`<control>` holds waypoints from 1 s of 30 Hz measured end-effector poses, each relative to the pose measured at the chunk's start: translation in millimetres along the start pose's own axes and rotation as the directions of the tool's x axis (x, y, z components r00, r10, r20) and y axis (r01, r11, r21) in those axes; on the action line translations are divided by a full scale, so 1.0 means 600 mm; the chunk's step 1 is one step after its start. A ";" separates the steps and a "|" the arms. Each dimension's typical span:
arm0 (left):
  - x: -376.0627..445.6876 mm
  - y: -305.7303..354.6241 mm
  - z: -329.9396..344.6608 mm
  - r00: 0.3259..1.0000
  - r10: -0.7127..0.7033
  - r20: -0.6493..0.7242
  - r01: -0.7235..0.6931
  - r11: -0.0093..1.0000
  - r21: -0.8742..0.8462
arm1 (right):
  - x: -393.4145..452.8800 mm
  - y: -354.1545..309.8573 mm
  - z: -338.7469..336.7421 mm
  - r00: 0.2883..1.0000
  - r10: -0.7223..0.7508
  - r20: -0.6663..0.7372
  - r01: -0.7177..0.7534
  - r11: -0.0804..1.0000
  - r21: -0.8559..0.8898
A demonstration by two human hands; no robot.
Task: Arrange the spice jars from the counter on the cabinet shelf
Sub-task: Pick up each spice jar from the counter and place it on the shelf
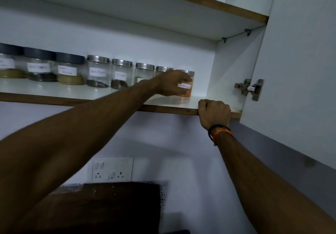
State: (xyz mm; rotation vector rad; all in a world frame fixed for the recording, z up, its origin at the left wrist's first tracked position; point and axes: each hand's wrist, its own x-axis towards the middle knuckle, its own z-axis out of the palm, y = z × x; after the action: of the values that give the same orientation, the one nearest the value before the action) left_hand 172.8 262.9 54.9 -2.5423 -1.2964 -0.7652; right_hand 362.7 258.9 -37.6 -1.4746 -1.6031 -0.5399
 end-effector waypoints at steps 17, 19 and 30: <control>-0.283 0.128 0.160 0.966 0.009 -0.259 -0.078 0.963 -0.259 | -0.256 0.001 -0.029 0.999 -0.039 0.033 0.030 0.968 0.249; -0.315 0.137 0.203 0.982 -0.045 -0.184 -0.015 0.951 -0.310 | -0.301 0.007 -0.016 0.992 0.000 0.129 -0.031 0.971 0.238; -0.502 0.165 0.418 0.918 -0.227 0.325 0.346 0.859 -0.378 | -0.521 0.052 0.025 0.807 0.165 0.567 -0.299 0.942 0.152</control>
State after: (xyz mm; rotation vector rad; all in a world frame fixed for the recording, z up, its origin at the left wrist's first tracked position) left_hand 196.1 89.1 -309.5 -2.9141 -1.8106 -0.8640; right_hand 363.6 97.8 -307.7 -1.7025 -1.7950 0.2448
